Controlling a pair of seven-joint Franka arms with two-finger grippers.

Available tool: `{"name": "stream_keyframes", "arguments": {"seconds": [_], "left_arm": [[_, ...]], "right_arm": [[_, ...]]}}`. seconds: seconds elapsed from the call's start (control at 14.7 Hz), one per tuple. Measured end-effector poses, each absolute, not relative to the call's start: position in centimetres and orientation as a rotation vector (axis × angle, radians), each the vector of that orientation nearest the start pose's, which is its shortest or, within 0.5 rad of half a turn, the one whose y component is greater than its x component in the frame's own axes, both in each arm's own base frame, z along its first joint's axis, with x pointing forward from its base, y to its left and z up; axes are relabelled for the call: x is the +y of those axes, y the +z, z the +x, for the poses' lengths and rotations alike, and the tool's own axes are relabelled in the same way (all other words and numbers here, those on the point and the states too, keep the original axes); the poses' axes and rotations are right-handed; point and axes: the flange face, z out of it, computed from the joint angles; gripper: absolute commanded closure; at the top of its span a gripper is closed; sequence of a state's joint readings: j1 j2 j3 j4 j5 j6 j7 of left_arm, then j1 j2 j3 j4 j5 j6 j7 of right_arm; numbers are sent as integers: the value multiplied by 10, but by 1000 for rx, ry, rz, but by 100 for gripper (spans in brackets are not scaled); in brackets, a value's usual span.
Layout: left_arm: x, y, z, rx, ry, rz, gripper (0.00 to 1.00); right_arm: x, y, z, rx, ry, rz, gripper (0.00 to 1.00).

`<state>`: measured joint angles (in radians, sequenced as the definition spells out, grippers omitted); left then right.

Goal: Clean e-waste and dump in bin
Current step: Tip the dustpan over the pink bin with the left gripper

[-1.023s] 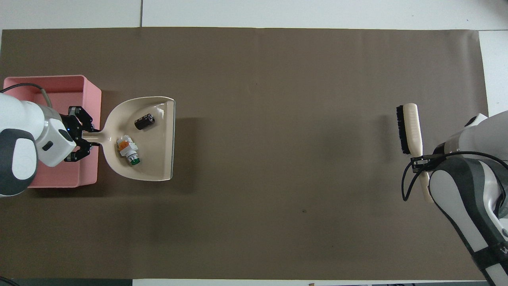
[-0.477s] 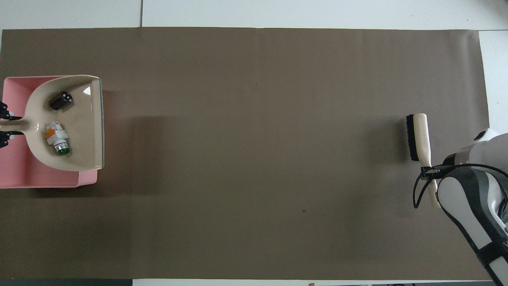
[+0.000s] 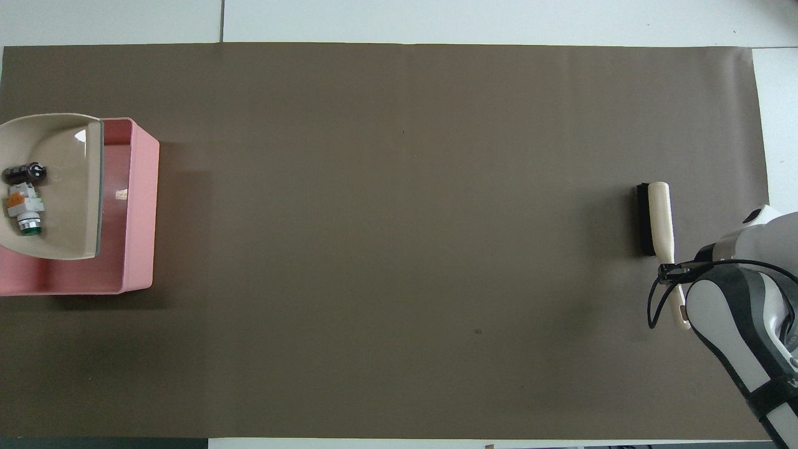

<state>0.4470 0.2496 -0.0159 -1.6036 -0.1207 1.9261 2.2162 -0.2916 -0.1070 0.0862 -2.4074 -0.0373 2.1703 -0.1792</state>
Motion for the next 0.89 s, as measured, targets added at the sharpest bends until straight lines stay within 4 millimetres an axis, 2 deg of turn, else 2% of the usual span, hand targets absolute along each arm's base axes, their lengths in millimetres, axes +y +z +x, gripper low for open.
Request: {"name": "stream_keyframes", "arguments": {"seconds": [0.07, 0.27, 0.41, 0.68, 0.89], "left_arm": [[272, 496, 589, 2375, -149, -1952, 100], [275, 503, 592, 2391, -8, -1872, 100], [279, 505, 593, 2387, 75, -1830, 100], [289, 507, 593, 2323, 267, -1789, 100], [284, 503, 596, 2239, 391, -1816, 100]], "right_arm": [[-96, 344, 453, 6, 214, -3147, 0], [-95, 345, 454, -1, 210, -3148, 0], [-94, 358, 463, -8, 160, -3159, 0], [-98, 420, 501, -16, -62, -3191, 0], [-83, 470, 519, 21, -111, -3195, 0]]}}
